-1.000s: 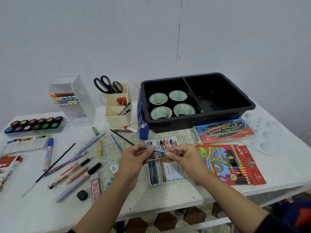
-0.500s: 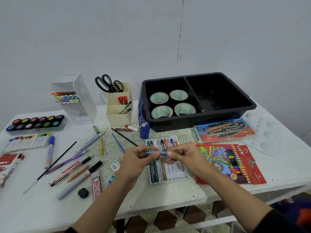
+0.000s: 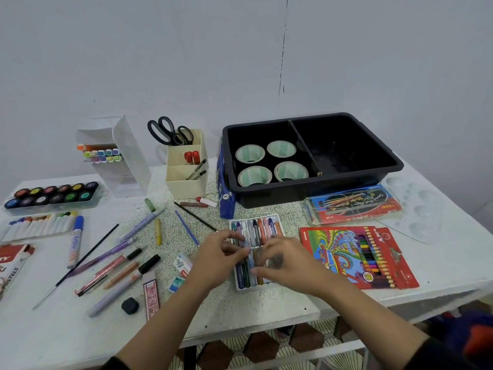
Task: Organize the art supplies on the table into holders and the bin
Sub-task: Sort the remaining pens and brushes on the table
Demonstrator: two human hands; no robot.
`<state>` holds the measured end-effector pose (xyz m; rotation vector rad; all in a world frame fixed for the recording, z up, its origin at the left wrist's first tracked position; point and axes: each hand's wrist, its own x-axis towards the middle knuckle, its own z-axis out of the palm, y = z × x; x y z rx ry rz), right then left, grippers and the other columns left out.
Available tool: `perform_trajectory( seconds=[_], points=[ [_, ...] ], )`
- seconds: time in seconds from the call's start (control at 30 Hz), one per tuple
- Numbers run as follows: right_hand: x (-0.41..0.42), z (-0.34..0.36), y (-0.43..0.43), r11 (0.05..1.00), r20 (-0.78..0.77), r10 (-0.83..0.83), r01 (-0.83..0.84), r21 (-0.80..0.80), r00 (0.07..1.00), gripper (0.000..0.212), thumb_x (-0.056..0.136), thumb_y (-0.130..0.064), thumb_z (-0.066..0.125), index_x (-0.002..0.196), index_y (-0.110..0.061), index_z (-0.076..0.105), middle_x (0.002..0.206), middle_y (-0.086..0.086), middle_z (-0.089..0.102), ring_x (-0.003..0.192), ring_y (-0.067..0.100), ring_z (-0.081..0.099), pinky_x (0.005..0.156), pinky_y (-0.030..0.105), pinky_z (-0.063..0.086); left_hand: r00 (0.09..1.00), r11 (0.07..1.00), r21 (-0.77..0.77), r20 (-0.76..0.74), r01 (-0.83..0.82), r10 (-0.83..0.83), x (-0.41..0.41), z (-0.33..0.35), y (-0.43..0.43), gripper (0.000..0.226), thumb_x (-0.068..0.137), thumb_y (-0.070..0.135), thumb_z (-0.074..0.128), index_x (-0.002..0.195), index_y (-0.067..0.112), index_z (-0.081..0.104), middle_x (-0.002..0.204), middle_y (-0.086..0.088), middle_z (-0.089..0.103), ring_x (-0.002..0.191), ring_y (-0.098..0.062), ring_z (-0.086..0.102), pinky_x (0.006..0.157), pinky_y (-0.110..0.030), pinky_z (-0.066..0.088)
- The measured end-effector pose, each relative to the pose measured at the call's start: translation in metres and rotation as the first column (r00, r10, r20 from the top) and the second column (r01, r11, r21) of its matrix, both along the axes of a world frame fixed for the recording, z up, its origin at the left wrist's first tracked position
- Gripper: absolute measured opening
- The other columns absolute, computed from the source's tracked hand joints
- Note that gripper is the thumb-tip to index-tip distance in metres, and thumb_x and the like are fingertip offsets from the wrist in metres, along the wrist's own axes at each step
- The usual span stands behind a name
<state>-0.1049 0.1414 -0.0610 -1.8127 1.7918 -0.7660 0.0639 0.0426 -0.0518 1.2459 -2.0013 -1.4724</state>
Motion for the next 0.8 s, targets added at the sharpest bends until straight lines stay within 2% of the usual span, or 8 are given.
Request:
perform_trajectory(
  seconds=[0.1,0.2,0.33,0.47,0.57,0.67,0.8],
  points=[
    [-0.002,-0.004,-0.001,1.000,-0.050,-0.020,0.020,-0.005,0.999,0.022,0.079,-0.046,0.079,0.092,-0.029,0.076,0.093,-0.019,0.064,0.092,0.000,0.055,0.085,0.030,0.049,0.995,0.980,-0.187,0.077,0.071,-0.057,0.000,-0.003,0.004,0.021,0.086,0.023,0.077,0.105,0.026,0.068,0.080,0.007,0.074,0.072,0.003,0.068,0.066,-0.012,0.054],
    [-0.003,-0.008,-0.003,0.998,-0.042,-0.061,0.060,-0.012,0.997,0.025,0.075,-0.042,0.084,0.095,-0.028,0.076,0.097,-0.015,0.063,0.092,0.001,0.057,0.086,0.035,0.051,0.989,0.939,-0.317,0.106,0.135,-0.106,-0.001,-0.008,0.010,0.024,0.086,0.023,0.077,0.106,0.028,0.067,0.081,0.012,0.070,0.075,0.006,0.065,0.064,-0.007,0.049],
    [-0.005,-0.011,-0.003,0.997,-0.015,-0.068,0.068,-0.021,0.998,0.027,0.071,-0.041,0.087,0.093,-0.028,0.077,0.100,-0.017,0.059,0.096,0.003,0.057,0.087,0.034,0.050,0.980,0.868,-0.466,0.174,0.171,-0.100,0.000,-0.018,0.012,0.027,0.084,0.033,0.078,0.108,0.029,0.069,0.098,0.015,0.058,0.082,-0.001,0.059,0.077,-0.016,0.049],
    [-0.008,-0.013,-0.004,0.995,-0.016,-0.095,0.095,-0.010,0.995,0.038,0.067,-0.046,0.087,0.098,-0.027,0.076,0.102,-0.016,0.058,0.098,0.005,0.056,0.087,0.034,0.051,0.978,0.873,-0.454,0.175,0.179,-0.109,0.004,-0.022,0.011,0.034,0.084,0.039,0.076,0.115,0.026,0.073,0.097,0.016,0.057,0.082,0.002,0.054,0.072,-0.010,0.039],
    [-0.007,-0.014,-0.005,0.996,-0.037,-0.092,0.092,-0.010,0.995,0.045,0.065,-0.049,0.086,0.103,-0.024,0.078,0.102,-0.015,0.057,0.098,0.006,0.056,0.087,0.034,0.051,0.960,0.839,-0.481,0.231,0.254,-0.158,0.005,-0.022,0.010,0.034,0.088,0.038,0.072,0.119,0.026,0.072,0.104,0.014,0.058,0.088,0.002,0.053,0.077,-0.009,0.038],
    [-0.008,-0.014,-0.006,0.995,-0.035,-0.095,0.095,-0.013,0.995,0.053,0.065,-0.050,0.085,0.111,-0.024,0.077,0.102,-0.014,0.057,0.098,0.004,0.055,0.087,0.033,0.051,0.928,0.794,-0.497,0.298,0.349,-0.222,0.006,-0.020,0.008,0.031,0.093,0.037,0.067,0.121,0.023,0.072,0.114,0.011,0.053,0.101,-0.003,0.051,0.090,-0.018,0.042],
    [-0.008,-0.014,-0.005,0.998,-0.034,-0.069,0.069,-0.008,0.997,0.048,0.068,-0.046,0.085,0.109,-0.022,0.078,0.102,-0.014,0.056,0.098,0.002,0.056,0.088,0.032,0.052,0.848,0.678,-0.537,0.458,0.502,-0.267,0.006,-0.018,0.007,0.032,0.096,0.042,0.058,0.118,0.022,0.069,0.120,0.011,0.048,0.111,-0.008,0.043,0.098,-0.031,0.046]
  ],
)
